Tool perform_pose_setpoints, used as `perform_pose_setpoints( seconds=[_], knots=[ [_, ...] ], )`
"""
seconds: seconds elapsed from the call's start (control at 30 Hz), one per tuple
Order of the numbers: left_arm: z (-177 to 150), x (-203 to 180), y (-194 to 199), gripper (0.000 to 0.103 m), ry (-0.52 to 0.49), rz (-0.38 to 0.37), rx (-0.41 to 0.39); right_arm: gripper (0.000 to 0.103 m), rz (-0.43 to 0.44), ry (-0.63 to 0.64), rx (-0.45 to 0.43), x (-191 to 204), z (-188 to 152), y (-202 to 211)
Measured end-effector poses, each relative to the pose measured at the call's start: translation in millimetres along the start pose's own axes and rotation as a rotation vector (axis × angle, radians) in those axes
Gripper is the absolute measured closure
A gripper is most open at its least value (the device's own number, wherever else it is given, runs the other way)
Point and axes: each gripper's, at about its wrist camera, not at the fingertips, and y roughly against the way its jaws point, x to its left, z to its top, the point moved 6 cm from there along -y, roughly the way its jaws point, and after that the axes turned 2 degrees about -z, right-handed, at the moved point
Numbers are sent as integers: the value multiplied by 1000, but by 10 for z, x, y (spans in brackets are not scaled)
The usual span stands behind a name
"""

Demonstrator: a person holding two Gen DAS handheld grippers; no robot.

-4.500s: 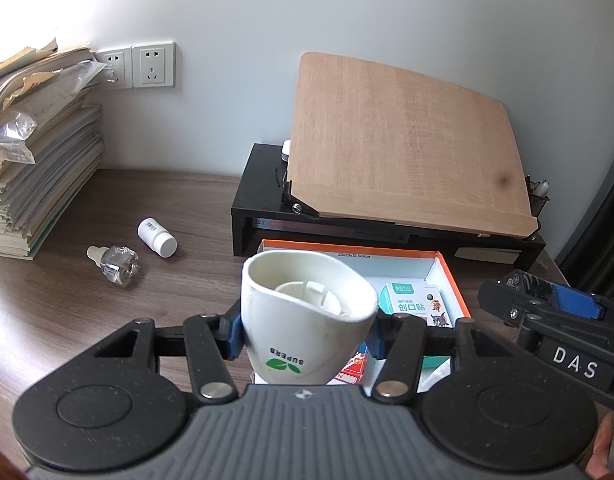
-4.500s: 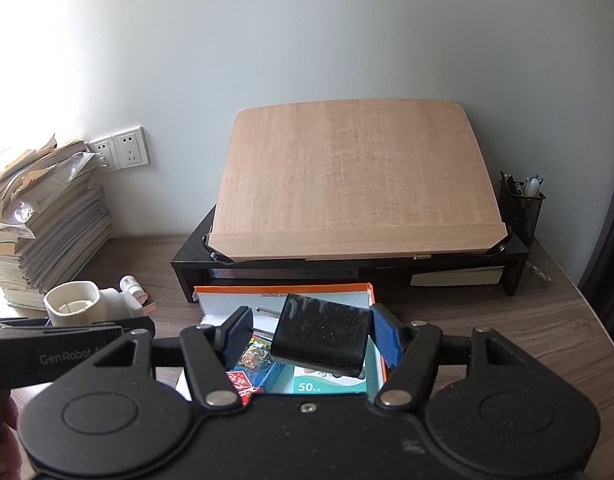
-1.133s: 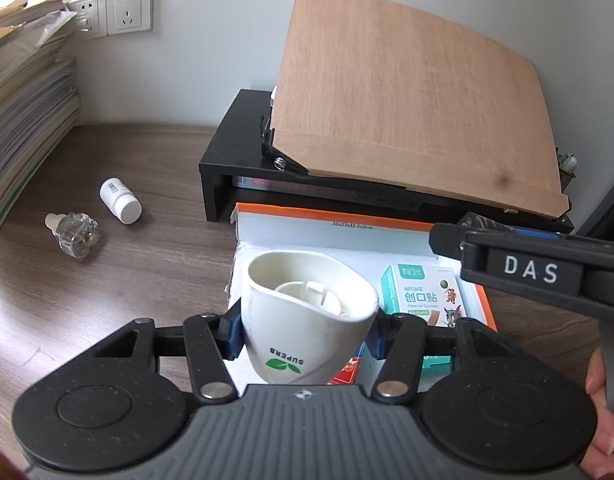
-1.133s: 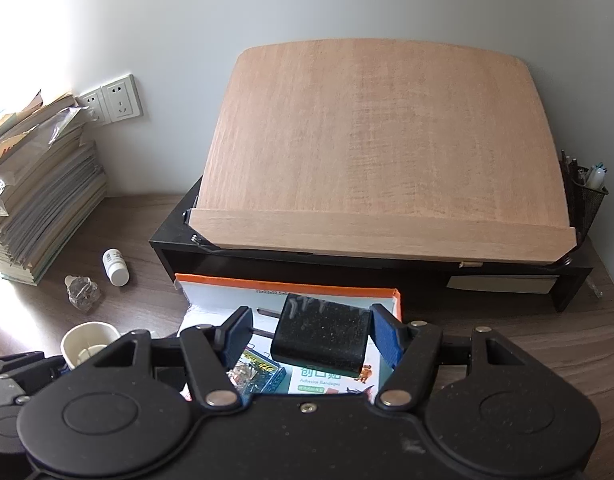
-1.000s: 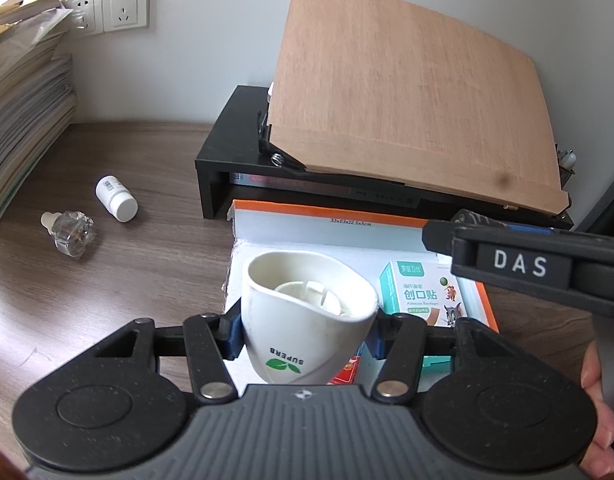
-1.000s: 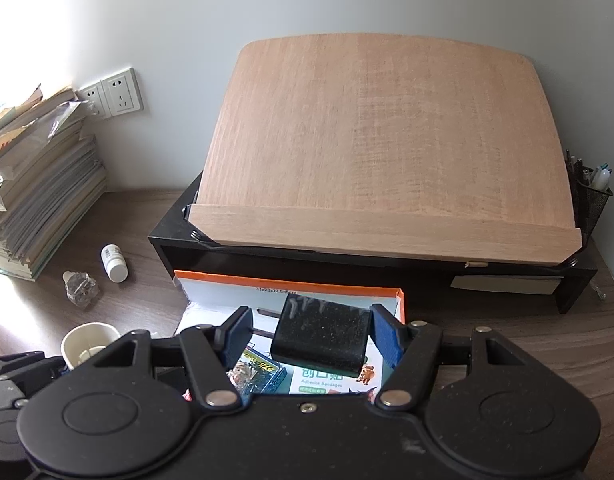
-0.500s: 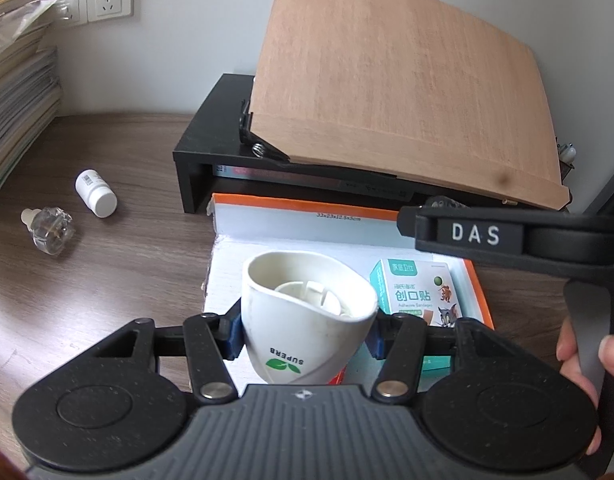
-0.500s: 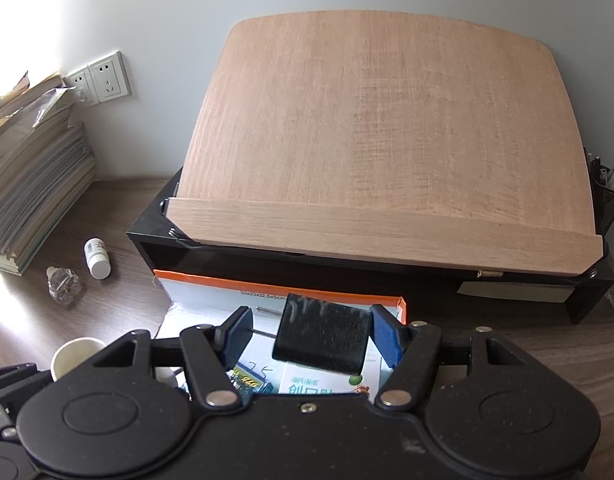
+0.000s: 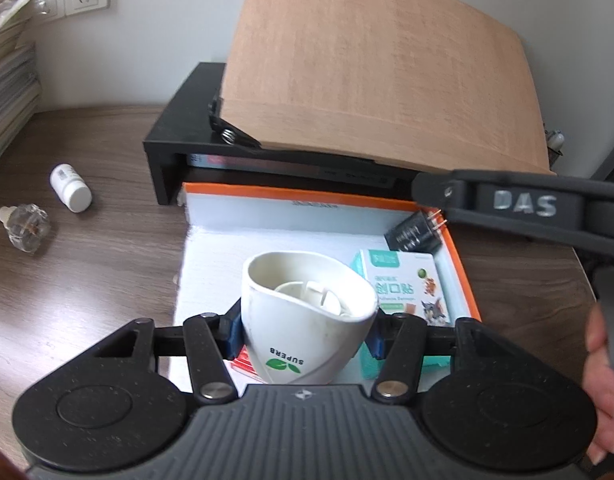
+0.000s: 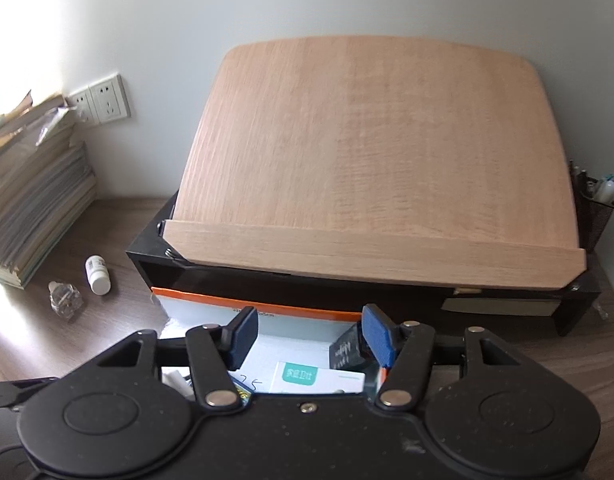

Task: Organize rigid objects
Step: 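Lower the black adapter into the box and open right tool while left tool releases the white heater, then grasp the clear refill bottle with left tool while right tool grasps the white pill bottle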

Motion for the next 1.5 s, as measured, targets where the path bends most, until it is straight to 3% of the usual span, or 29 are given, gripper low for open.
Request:
perform_pose_setpoints(
  seconds=[0.23,0.43,0.77,1.0,1.23,1.33,1.5],
  knots=[
    [-36,-90,65,43,-14,-18,-15,32,-20,-20,-23,-102,-48,205],
    [-6,38,253,36,19,23,-61,30,-7,-32,-44,-68,-65,343],
    [-10,565,534,33,138,151,-108,27,63,2,-47,277,-102,445],
    [-25,1013,680,24,201,214,-145,26,110,44,-48,641,-109,491],
    [44,1639,711,4,117,251,-218,26,121,53,-38,912,-90,441],
    [108,1912,600,4,49,282,-220,26,112,56,-26,1033,-90,379],
    [201,2328,269,4,5,242,-190,26,92,69,3,1283,-110,248]
  ],
)
